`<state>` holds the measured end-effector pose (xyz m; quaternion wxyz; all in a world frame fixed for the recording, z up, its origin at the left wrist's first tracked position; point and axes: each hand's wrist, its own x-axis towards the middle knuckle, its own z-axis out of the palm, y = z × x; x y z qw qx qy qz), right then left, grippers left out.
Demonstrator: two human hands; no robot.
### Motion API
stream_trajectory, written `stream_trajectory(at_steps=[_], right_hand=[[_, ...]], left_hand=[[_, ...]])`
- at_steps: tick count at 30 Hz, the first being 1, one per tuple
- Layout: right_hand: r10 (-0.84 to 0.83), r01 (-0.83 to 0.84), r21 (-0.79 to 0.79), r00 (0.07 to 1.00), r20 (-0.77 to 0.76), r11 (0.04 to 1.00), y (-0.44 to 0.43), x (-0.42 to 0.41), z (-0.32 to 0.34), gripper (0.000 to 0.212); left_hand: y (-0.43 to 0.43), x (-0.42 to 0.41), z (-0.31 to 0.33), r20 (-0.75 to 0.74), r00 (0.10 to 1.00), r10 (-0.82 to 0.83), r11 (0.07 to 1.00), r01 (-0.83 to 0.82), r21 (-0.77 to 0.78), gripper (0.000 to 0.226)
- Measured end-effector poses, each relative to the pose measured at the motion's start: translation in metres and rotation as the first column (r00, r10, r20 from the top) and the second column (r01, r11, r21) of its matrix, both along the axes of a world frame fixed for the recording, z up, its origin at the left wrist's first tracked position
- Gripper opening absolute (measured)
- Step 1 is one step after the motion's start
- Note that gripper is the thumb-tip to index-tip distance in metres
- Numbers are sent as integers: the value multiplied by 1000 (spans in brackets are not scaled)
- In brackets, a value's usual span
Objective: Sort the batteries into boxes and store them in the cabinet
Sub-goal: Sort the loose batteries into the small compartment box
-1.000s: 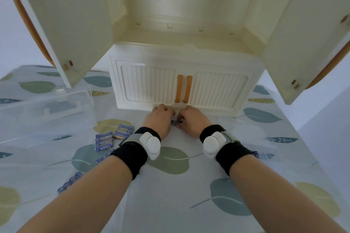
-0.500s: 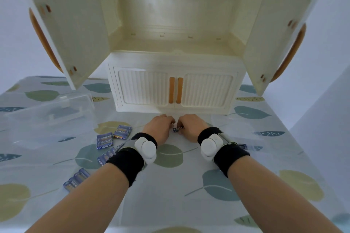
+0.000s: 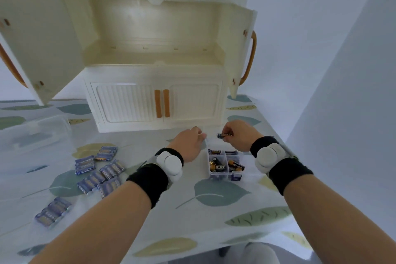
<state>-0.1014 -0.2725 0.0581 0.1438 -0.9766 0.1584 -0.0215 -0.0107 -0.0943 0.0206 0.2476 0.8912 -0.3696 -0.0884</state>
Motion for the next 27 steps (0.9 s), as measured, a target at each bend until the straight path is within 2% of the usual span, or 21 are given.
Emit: stream_trajectory(at_steps=[3,5,8,12,14,16,19,22,27], right_hand=[[-18,18,-6,999,-51,1000,-15,-22,-5,13],[-27,27,10,998,-61,1000,-18,-31,-10,22],[-42,43,68,999,-7,997,-20,-43,-16,45],[-166,163,59,984,69,985,-31,-55,-19,44],[-258,256,71,966,30,964,-39,-62,-20,49],[-324,326,155,945,-43,932,-43,-67,-22,55],[-395,399,469,912,-110,788,-37,-72,-24,56],[-429,383,672,897,-107,634,-29,-69,-22,54],[-477,336,907,859,-185,254,-6,-62,-18,51]], left_hand=[[-18,-18,-2,-160,987,0,1000,3,23,49],[-25,-25,-5,-225,974,20,1000,-15,26,50],[-30,-31,-10,-243,970,25,999,-16,38,49],[-27,-32,-13,-262,962,77,995,-91,-43,52],[-27,-31,-13,-297,950,99,986,-133,-97,58],[-25,-31,-15,-351,931,102,978,-159,-138,67],[-20,-29,-13,-407,909,91,965,-181,-188,81],[-12,-24,-8,-403,910,95,953,-200,-226,91],[13,-13,6,-314,943,107,948,-192,-254,68]])
